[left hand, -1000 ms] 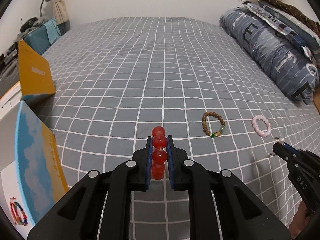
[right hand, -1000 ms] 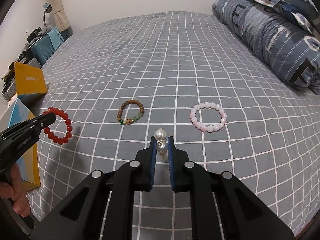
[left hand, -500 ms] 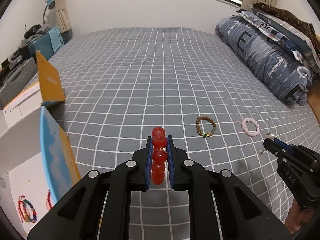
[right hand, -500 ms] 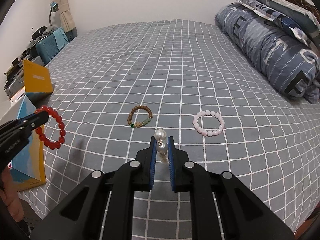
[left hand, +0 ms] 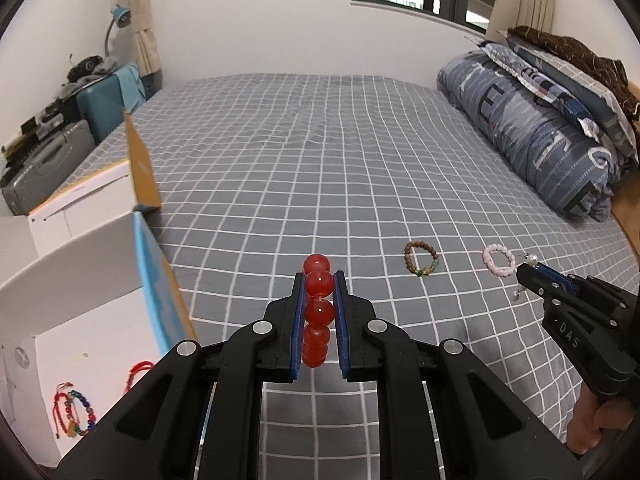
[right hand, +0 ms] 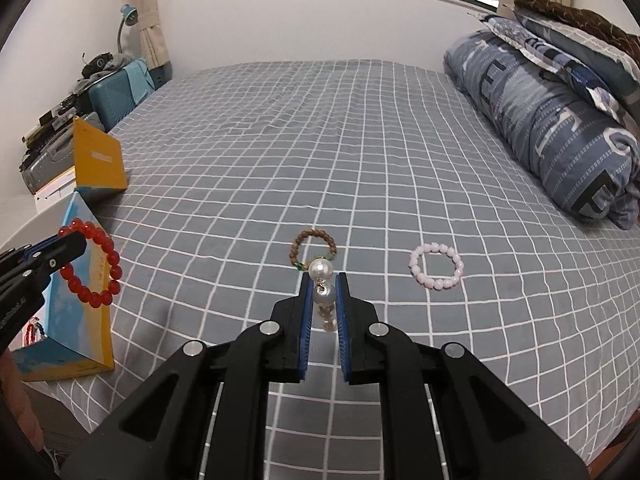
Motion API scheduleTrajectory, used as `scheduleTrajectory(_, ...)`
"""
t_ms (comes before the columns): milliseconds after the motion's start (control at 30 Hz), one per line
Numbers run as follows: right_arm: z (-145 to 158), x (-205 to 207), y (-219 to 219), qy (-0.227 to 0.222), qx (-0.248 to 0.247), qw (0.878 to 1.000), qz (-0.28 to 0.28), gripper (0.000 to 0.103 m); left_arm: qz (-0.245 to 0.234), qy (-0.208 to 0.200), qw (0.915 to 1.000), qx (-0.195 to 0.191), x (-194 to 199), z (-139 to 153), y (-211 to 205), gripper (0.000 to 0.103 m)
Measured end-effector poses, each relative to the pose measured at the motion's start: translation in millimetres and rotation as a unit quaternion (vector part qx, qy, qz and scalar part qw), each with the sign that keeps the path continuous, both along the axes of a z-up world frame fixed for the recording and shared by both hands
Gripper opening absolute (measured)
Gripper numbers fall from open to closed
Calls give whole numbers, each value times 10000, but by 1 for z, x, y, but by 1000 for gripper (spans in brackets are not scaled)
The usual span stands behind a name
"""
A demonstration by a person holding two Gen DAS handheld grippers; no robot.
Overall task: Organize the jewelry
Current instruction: 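Carry the red bead bracelet and pearl cluster over the white box with both tools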
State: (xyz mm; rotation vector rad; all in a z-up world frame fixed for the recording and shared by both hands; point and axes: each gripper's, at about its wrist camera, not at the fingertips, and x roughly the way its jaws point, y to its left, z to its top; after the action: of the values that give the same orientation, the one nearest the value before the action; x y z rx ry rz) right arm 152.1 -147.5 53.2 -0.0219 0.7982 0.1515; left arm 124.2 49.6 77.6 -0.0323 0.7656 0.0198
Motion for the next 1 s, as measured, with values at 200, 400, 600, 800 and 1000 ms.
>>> scheduleTrajectory(200, 5, -1, 20, -116, -44, 9999, 120, 11, 138, -167, 9998, -6, -14, 13, 18, 13)
scheduleTrajectory(400, 15, -5, 44, -234, -1, 9992, 327, 11, 248, -438, 9987, -104, -36, 34, 38, 13)
scheduleTrajectory(600, 26, -8, 75, -346, 16, 9976, 605, 11, 409, -608, 9972, -159, -56, 50, 57, 13)
scheduleTrajectory(800, 30, -7, 107, -348, 84, 9960, 821, 11, 712, -605, 9956, -121, -68, 50, 86, 13)
scheduleTrajectory(1000, 30, -7, 143, -356, 85, 9940, 1030, 11, 1077, -544, 9927, -13, -74, 45, 119, 13)
